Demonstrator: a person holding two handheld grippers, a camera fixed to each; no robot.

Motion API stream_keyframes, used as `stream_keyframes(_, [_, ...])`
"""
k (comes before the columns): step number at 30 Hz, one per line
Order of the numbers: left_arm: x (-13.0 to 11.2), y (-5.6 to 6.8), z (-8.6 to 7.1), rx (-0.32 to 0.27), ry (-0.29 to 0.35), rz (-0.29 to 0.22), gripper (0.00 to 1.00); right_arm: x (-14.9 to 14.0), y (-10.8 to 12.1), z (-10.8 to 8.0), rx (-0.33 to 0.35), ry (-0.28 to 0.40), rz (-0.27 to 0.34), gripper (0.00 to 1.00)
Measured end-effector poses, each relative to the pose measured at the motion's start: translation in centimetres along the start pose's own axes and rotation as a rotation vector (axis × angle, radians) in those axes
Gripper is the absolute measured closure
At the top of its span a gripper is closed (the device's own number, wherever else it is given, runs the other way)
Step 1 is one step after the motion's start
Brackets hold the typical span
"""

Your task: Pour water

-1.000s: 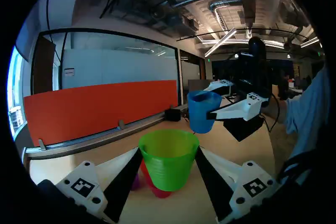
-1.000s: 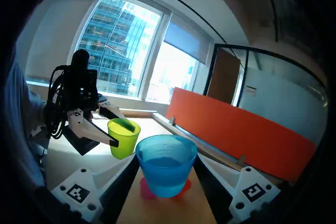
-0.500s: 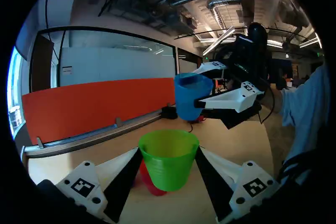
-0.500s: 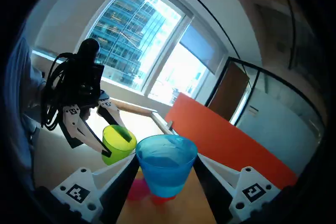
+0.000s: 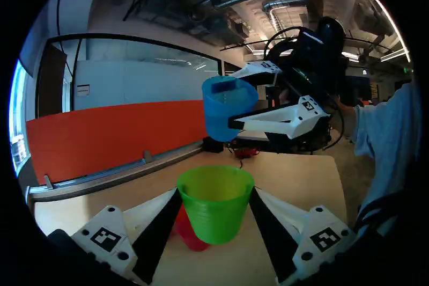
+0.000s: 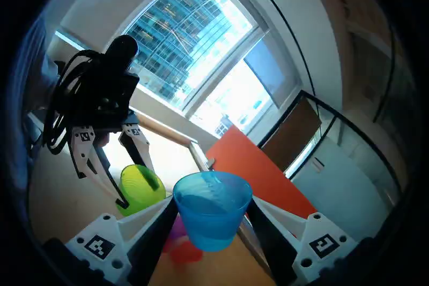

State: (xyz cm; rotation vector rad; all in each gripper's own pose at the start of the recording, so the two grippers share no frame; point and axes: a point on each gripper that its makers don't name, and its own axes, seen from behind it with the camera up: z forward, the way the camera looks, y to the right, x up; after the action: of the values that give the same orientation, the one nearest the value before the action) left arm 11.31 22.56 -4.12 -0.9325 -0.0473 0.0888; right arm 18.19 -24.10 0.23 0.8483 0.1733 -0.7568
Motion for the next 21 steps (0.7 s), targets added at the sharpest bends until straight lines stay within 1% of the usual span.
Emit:
stream_keyframes(11, [0.2,0.6,0.3,-0.012,-0.001,0.003,0.14,0.6,1.1,1.0,-0.008,-0.009,-0.100,0.10])
stream_keyframes(21, [0.6,1.1,0.5,-0.024,0.003,0.007,0.14,1.5,2.3,1.9,-0.033,-0.010,-0.216,0.10])
